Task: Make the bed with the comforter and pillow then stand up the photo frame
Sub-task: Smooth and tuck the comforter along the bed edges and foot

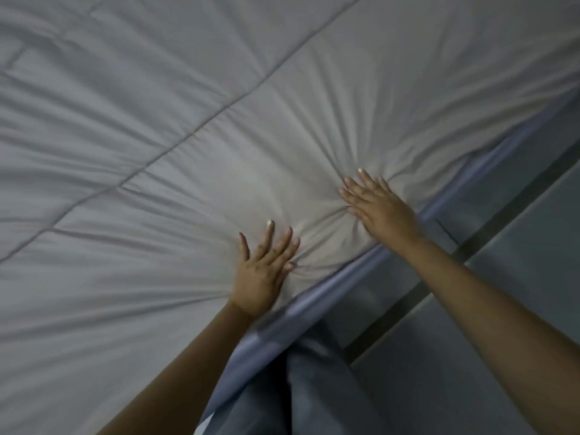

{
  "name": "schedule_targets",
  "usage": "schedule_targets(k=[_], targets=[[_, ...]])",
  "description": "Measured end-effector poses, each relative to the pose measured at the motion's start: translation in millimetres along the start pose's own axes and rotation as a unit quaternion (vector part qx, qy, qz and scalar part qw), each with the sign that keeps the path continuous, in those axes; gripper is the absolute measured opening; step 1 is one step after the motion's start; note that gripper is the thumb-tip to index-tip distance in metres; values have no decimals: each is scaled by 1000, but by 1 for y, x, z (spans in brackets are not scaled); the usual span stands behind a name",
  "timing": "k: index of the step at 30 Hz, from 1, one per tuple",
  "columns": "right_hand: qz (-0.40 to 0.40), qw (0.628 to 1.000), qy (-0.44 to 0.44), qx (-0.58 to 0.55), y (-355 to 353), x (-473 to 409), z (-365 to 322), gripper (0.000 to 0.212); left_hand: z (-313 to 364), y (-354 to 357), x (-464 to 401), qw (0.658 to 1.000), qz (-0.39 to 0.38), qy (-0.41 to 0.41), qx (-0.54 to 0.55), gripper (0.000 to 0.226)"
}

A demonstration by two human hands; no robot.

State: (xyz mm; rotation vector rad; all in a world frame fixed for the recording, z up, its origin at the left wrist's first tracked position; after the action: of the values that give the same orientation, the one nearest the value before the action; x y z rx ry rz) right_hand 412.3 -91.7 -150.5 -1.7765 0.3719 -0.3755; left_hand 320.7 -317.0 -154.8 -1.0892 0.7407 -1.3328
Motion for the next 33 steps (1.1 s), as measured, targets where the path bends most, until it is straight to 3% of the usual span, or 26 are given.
schedule_targets(k=[3, 8, 14, 26, 33], targets=[[-43, 998, 28, 43, 2, -2, 1, 49, 1, 3, 0, 999, -24, -7, -23, 50], [-64, 994, 77, 31, -12, 0, -29, 59, -25, -15, 26, 1000, 3, -1, -15, 56], [-100, 993, 53, 33, 3, -4, -132, 60, -96, -28, 118, 997, -7, -68, -27, 61], [-66, 996, 57, -24, 60, 39, -361, 62, -210, -40, 364, 981, -7, -194, -17, 65], [-82, 996, 21, -18, 85, 63, -437, 61, -241, -32, 428, 974, -19, -226, -6, 68]])
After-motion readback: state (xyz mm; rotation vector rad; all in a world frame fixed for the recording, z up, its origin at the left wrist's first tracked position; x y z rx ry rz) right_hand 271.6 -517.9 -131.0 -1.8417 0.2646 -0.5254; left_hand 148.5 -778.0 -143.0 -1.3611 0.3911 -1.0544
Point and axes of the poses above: each hand's wrist, its own x-axis away from the middle knuckle, its own y-axis out of the palm, z = x × y, the point moved 6 cm from there along -x, towards the middle knuckle, and after that the axes turned 8 degrees about y, right-handed, at the moved point
